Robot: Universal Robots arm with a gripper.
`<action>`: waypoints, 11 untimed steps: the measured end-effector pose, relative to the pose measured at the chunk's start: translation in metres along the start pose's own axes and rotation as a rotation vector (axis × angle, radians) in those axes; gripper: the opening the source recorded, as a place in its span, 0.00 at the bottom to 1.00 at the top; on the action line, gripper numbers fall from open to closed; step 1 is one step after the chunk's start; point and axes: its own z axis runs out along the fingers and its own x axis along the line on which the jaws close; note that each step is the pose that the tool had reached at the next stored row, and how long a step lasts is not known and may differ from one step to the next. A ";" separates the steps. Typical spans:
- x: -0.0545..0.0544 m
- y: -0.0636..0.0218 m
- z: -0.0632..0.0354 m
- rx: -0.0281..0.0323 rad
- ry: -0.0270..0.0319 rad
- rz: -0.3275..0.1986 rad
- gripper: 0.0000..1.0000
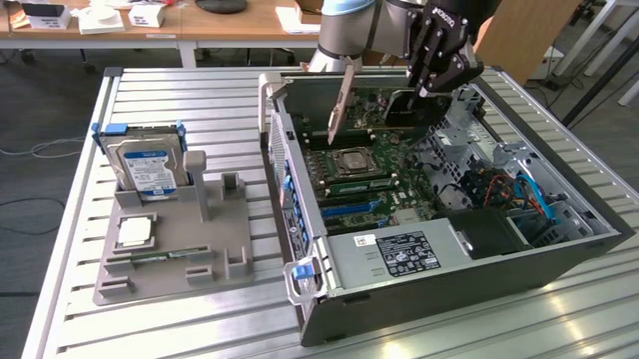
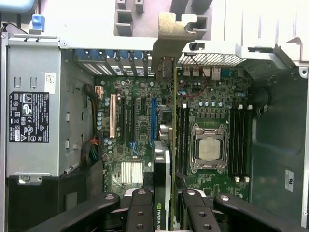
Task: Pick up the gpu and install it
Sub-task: 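Insert the gpu into the slot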
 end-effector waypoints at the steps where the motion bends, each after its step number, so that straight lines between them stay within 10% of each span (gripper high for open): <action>1: 0.000 0.0000 0.0000 -0.0001 0.0002 0.000 0.27; 11: 0.000 0.0014 0.0127 0.0000 -0.0004 0.000 0.27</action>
